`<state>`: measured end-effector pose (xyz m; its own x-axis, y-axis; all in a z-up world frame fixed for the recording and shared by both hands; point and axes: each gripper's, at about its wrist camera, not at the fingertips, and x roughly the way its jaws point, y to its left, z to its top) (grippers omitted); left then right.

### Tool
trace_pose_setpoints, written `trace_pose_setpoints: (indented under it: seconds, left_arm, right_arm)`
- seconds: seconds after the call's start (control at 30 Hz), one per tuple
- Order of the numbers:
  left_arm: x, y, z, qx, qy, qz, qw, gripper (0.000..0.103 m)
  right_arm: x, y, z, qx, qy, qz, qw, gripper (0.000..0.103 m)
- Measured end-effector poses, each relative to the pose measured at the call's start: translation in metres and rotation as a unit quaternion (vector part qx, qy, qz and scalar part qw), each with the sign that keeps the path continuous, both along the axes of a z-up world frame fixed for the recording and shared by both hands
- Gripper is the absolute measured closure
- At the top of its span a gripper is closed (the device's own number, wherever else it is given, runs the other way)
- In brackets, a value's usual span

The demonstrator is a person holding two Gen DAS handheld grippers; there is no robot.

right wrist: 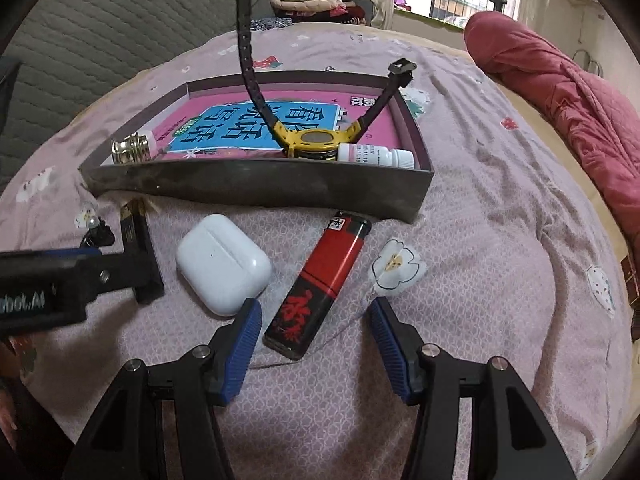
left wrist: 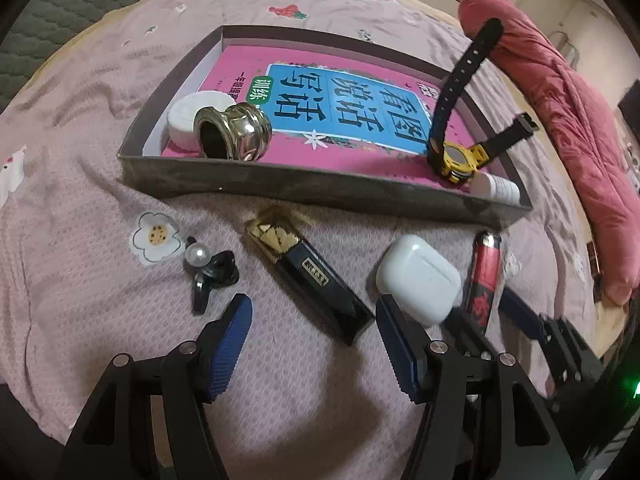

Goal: Organize rigid objects
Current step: 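Move both open tools toward the lighters and earbud case beside the tray, then close the right tool on the red lighter while the left tool grasps the black-and-gold lighter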

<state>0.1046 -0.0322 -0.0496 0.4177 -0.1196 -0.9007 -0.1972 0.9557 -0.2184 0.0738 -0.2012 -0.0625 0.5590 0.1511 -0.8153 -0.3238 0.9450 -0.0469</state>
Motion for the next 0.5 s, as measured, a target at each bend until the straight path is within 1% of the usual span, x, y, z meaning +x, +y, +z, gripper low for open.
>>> trace_pose_setpoints:
  seconds: [0.17,0.3,0.43,0.5]
  left_arm:
    - [0.013,0.006,-0.007,0.007,0.014,0.04,0.9991,0.037]
    - [0.024,0.007,-0.011,0.026,0.024,0.056,0.9978,0.037]
    - [0.034,0.003,-0.017,0.048,0.044,0.078,0.9948,0.037]
    - [0.038,0.001,-0.021,0.057,0.053,0.091,0.9928,0.037]
  right_arm:
    - [0.003,0.003,-0.003,-0.016,-0.009,-0.008,1.0,0.047]
    - [0.008,0.003,-0.005,-0.019,-0.009,-0.013,1.0,0.047]
    - [0.012,0.005,-0.007,-0.025,-0.007,-0.014,1.0,0.047]
    - [0.014,0.004,-0.007,-0.019,-0.004,-0.016,1.0,0.047]
